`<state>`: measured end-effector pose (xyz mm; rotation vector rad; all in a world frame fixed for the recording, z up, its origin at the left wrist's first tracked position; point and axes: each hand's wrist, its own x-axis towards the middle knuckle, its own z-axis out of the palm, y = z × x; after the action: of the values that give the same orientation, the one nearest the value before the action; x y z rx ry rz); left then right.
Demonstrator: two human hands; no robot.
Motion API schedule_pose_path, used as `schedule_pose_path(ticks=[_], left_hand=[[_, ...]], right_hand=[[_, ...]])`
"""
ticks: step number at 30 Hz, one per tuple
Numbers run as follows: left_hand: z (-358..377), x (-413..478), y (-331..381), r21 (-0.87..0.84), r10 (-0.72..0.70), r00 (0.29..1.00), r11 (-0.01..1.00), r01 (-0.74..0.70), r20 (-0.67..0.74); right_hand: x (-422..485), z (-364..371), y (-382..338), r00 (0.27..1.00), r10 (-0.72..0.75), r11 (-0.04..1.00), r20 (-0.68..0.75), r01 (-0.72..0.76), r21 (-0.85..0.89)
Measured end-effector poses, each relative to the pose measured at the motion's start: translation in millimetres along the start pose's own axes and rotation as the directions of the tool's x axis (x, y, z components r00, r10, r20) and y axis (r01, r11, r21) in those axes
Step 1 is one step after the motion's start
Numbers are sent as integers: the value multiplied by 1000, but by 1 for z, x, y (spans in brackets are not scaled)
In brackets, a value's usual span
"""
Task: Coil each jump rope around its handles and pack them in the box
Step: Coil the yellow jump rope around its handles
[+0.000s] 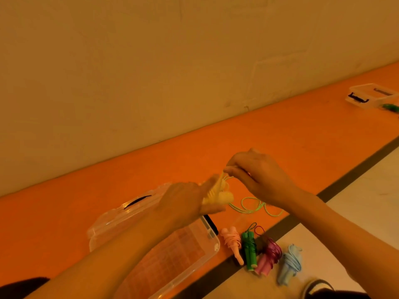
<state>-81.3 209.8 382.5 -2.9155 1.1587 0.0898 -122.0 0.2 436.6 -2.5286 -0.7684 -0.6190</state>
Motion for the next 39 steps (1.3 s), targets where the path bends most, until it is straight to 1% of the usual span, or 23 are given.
schedule_pose_path(ticks=[2,4,6,8,10,12,14,15,17,20,21,23,25,28,30,33,36,39], left_hand=[[4,-3,11,-18,99,995,995,-99,-31],[6,-6,20,-30,192,980,981,-194,-53],[5,-10,24,-66,217,971,972,-224,-97],[4,-13,21,-175,143,984,971,-161,-110],[3,-15,14,-272,68,992,958,-94,-102],[3,-16,7,-339,16,994,939,-52,-110],[3,-15,-1,-397,-41,994,918,-4,-106],[3,-15,-5,-419,-59,993,908,12,-99],[3,-15,-11,-445,-67,992,895,13,-105],[3,-16,-14,-459,-60,993,889,7,-100],[4,-15,-14,-460,-58,994,888,11,-88],[5,-14,-15,-465,-63,995,885,23,-72],[5,-14,-17,-464,-72,996,885,36,-60],[5,-13,-16,-389,-40,999,921,26,-28],[3,-14,-9,-347,20,999,937,-32,-38],[-2,-16,6,-265,181,983,947,-184,-36],[-6,-17,20,-193,336,942,923,-333,-14],[-7,-20,33,-151,410,911,904,-400,40]], right_hand=[[5,3,4,1000,17,1000,22,-17,-25],[10,2,10,996,88,996,33,-87,-18],[13,-2,19,984,176,984,43,-175,-19],[12,-9,32,965,248,968,86,-250,17],[9,-17,46,943,283,940,178,-309,142],[4,-25,58,914,268,884,304,-358,299],[1,-32,66,873,254,807,416,-428,407],[-1,-35,69,854,260,765,450,-467,444],[-5,-37,75,832,286,731,475,-510,453],[-9,-38,79,807,269,809,525,-486,331],[-9,-39,79,810,265,834,523,-465,298],[-8,-46,77,838,269,847,475,-440,298],[-4,-52,73,852,288,838,437,-445,316],[0,-54,70,851,333,819,406,-475,322],[2,-50,70,855,374,815,360,-488,313],[6,-40,68,840,446,789,308,-532,307],[11,-25,60,822,472,765,319,-562,315],[18,-7,47,820,470,757,327,-565,328]])
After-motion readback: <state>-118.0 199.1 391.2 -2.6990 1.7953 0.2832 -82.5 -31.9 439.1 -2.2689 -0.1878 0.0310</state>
